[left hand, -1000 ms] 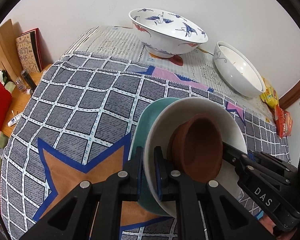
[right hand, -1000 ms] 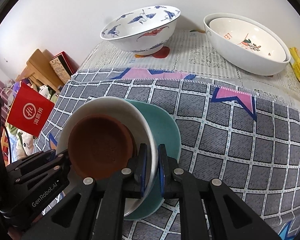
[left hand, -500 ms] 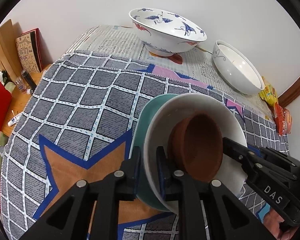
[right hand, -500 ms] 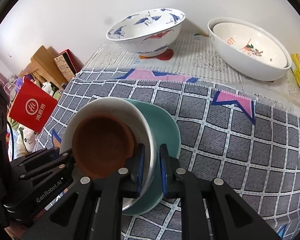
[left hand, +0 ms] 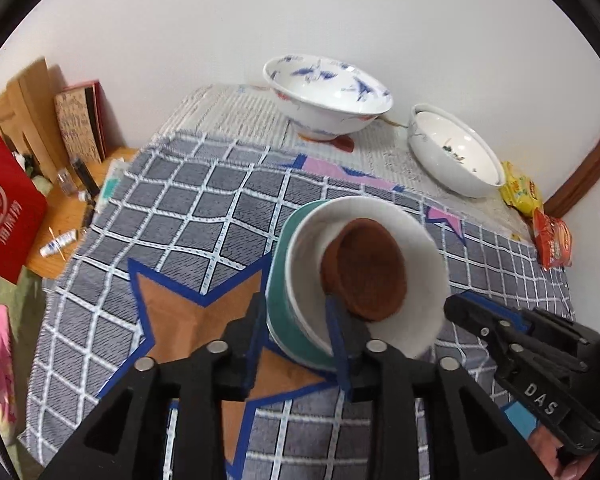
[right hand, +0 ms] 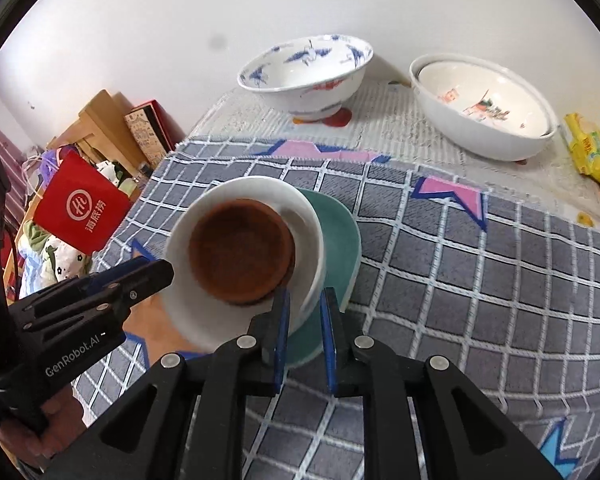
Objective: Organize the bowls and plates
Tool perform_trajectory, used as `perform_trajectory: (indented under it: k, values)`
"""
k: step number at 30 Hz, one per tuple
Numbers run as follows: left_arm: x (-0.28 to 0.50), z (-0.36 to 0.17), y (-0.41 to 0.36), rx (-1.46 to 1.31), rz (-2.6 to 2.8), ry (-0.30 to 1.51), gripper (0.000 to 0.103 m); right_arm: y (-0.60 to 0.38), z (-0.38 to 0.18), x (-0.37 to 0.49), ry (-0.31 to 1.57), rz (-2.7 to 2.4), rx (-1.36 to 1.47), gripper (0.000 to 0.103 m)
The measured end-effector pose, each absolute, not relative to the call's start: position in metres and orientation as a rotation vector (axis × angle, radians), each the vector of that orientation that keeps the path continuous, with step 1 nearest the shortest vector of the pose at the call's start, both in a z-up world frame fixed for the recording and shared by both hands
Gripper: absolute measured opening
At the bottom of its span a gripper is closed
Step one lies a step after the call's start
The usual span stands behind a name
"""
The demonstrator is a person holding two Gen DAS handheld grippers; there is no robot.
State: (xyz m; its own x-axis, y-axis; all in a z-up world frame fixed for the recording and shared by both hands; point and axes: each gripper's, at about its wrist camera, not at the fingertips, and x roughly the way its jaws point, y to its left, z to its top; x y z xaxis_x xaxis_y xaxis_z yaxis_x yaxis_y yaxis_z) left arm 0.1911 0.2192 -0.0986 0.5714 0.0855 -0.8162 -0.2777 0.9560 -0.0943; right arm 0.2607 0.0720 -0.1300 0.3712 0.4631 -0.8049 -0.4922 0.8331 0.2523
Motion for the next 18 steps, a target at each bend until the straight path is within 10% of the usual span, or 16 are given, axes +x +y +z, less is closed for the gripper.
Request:
perform_trajectory:
  k: [18]
  values:
    - [0.087,-0.040,0.082,-0.076,0.082,0.772,0.065,-0.083,-0.058,0.125,0.833,0.335,-0.035,0.045]
